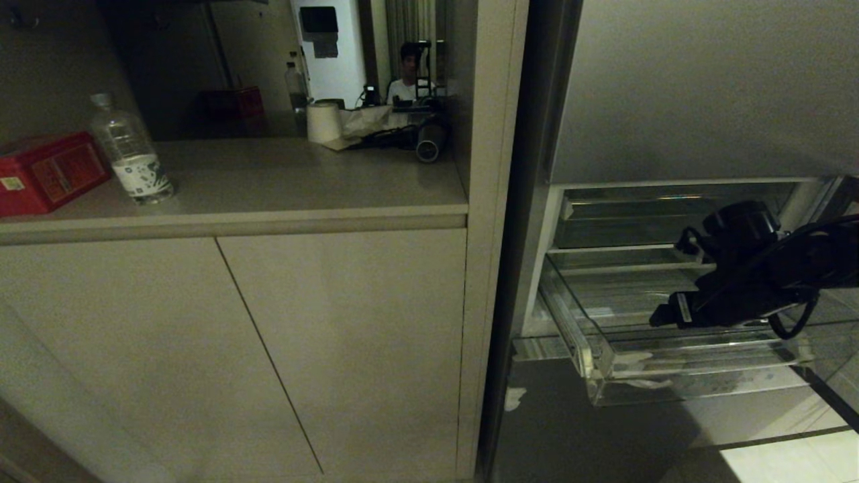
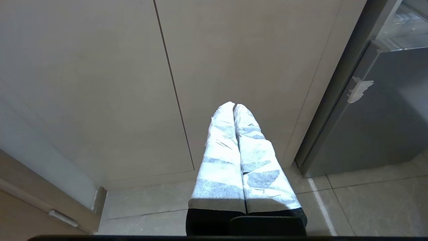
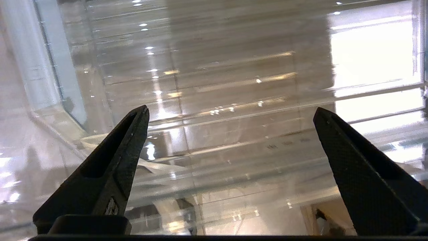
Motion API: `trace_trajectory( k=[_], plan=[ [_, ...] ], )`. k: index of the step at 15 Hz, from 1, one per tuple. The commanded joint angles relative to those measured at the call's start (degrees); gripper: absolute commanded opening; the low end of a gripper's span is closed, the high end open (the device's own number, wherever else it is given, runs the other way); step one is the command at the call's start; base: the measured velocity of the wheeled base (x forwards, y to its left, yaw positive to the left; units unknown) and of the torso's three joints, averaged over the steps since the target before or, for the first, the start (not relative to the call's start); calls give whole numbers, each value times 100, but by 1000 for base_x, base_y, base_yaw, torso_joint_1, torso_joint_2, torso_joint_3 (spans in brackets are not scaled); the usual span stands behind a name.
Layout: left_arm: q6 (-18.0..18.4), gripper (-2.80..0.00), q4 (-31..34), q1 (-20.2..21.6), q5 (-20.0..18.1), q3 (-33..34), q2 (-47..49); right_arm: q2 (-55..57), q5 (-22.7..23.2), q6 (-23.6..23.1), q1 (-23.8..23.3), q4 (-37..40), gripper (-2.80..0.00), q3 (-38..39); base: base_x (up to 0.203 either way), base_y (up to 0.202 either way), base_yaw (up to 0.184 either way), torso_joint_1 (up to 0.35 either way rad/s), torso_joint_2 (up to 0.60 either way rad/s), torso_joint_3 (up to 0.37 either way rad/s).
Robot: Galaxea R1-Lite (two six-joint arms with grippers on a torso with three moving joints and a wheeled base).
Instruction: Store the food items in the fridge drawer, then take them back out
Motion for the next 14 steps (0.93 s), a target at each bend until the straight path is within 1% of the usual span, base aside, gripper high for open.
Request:
trace_trajectory(
  k=[1,7,14],
  plan=[
    [0,-280,6,0,1,0,7,-216,13,-6,-22,-6,0,251,0,0,0,0,0,0],
    [0,-280,6,0,1,0,7,-572,14,-32,-22,20,0,646,0,0,0,0,0,0],
    [0,-280,6,0,1,0,7,-997,22,-47,-57,15,0,1377,0,0,0,0,0,0]
  ],
)
